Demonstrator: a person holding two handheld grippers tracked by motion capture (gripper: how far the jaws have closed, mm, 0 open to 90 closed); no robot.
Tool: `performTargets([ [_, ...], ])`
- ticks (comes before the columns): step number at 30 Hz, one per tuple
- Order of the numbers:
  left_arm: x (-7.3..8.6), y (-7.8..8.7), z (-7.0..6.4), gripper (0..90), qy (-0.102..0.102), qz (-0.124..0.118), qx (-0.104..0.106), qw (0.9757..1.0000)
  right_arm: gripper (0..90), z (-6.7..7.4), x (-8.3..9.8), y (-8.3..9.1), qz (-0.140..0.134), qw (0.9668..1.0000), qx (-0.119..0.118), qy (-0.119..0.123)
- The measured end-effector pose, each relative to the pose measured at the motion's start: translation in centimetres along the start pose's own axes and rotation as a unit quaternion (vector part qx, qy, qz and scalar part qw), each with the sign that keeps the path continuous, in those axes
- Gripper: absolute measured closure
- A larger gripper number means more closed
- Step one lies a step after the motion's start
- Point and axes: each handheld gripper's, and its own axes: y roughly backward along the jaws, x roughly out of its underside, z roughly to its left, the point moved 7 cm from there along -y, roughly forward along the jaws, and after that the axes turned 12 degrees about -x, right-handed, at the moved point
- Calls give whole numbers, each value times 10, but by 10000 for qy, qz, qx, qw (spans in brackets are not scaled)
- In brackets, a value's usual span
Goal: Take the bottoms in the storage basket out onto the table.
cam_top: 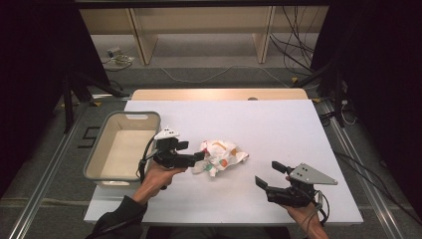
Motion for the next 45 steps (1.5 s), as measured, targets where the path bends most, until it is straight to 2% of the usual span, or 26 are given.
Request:
performTargets([
  [13,5,19,3,181,-3,-326,107,9994,225,0,0,0,6,10000,4,5],
  [20,6,26,1,178,-12,-509,265,9984,225,0,0,0,6,10000,5,6],
  [25,7,28,-2,168,-118,-579,343,9977,225,0,0,0,12,10000,7,-1],
  [31,9,32,-3,164,-150,-698,379,9967,224,0,0,-1,11,10000,6,2],
  [42,15,37,-4,164,-213,-739,360,9964,224,0,0,-1,13,10000,1,19],
  [45,17,38,-5,163,-290,-755,368,9960,224,0,0,-1,5,10000,-9,18],
])
